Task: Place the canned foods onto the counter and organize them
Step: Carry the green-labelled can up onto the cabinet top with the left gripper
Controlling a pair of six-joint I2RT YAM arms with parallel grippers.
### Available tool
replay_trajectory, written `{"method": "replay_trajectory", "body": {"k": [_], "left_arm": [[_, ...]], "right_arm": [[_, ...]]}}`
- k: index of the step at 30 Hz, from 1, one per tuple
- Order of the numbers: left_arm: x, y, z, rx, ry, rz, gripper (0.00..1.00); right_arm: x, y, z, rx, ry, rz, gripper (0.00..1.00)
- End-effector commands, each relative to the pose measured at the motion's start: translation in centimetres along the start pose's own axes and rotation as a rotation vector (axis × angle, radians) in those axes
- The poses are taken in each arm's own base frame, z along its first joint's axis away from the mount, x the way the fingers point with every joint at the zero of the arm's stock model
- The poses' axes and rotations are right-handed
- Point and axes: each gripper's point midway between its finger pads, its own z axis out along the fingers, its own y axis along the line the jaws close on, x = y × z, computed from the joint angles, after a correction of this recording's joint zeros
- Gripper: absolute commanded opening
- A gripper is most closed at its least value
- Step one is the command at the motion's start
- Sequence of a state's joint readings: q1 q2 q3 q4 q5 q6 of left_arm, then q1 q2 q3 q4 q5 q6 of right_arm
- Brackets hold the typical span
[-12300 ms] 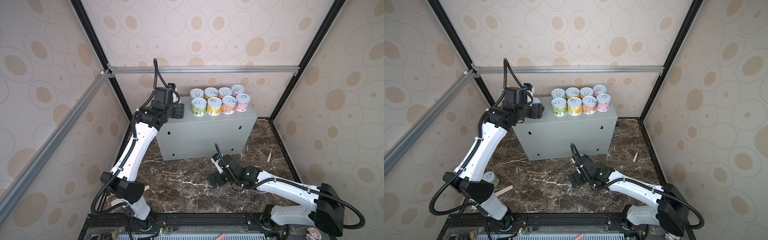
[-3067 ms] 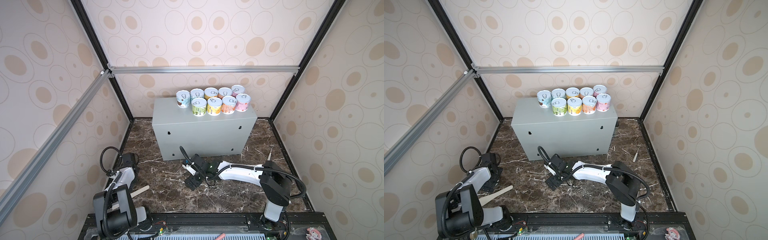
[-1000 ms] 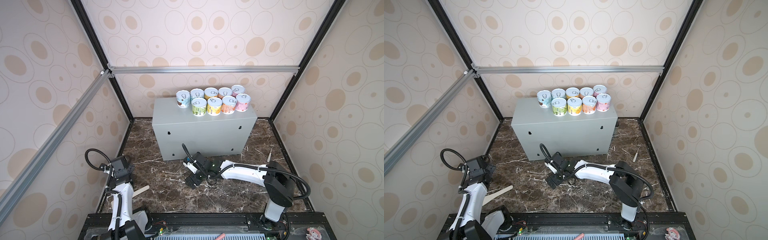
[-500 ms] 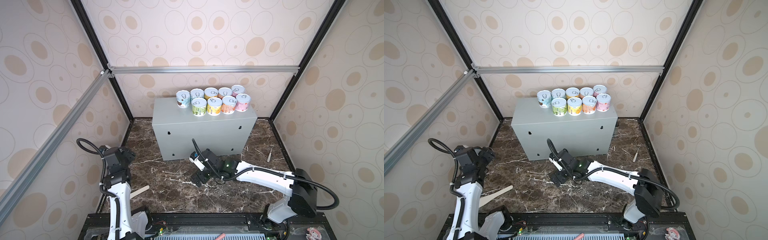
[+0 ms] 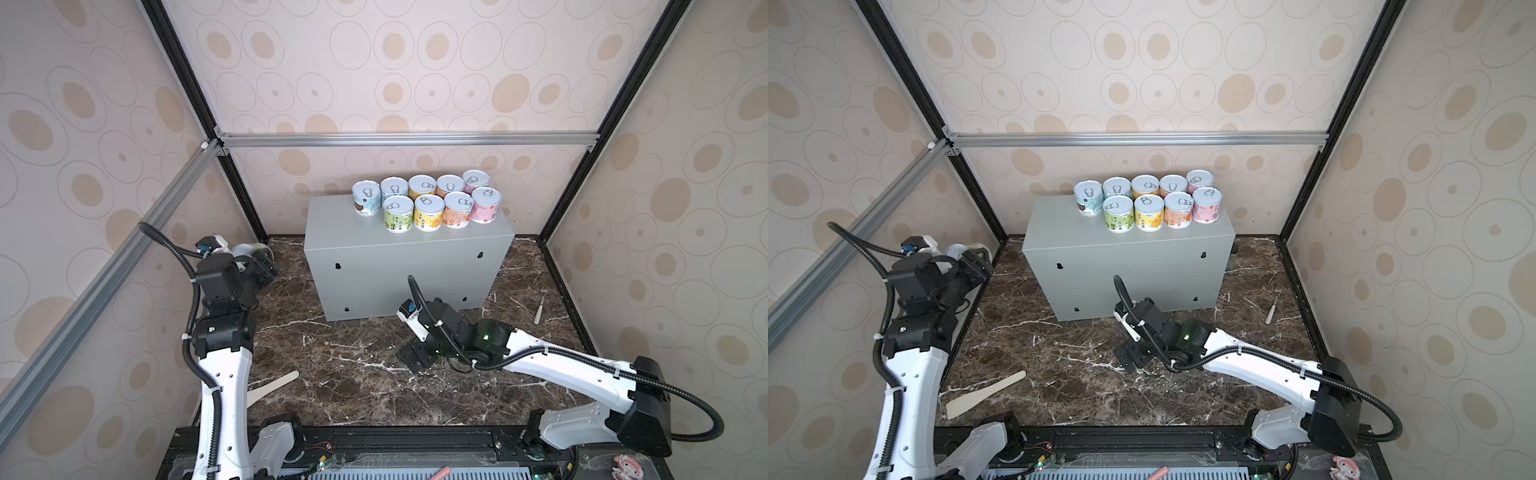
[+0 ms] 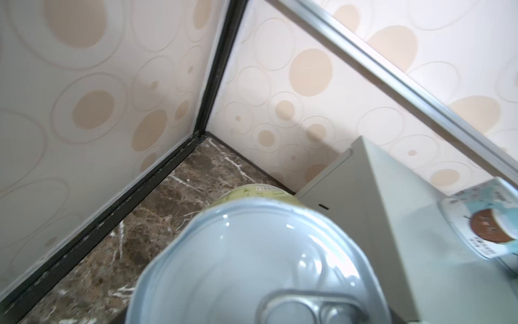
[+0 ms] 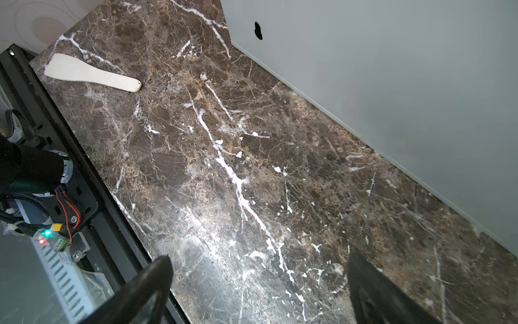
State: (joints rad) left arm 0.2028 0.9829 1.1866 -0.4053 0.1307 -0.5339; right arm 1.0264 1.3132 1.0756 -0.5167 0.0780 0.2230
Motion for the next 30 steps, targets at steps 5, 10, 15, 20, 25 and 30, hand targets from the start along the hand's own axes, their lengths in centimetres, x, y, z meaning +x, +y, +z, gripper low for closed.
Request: {"method": "replay_trajectory", "body": {"k": [5,10,15,20,25,30], "left_arm": [[-4.8,-5.9,-2.9,0.157,-0.098,0.12,0.63],[-5.8,-8.3,-3.7,0.227,-0.093,0.171,0.63],[-5.9,-10.2,-4.0,0.276,-0.057,0.226,0.63],[-5.1,-12.1,-4.1,0.334,-0.021,0.252,0.62],[-3.8,-14.6,-4.1,0.387,0.01,0.321,0.62],[-2.6,-16.7,-4.0,0.411,0.041,0.395,0.61]], "right_arm": [[1.3,-1.4,-0.6,0.062,0.021,0.015,0.99],[1.5,-1.7,-1.0,0.071,0.015,0.018,0.99],[1.3,-2.1,-1.9,0.09,0.003,0.014,0.99],[1.2,-2.6,-2.6,0.117,-0.007,0.007,0.99],[1.1,-3.0,-3.3,0.137,-0.018,0.009,0.99],[1.3,-3.6,-3.8,0.163,-0.024,0.01,0.99]]}}
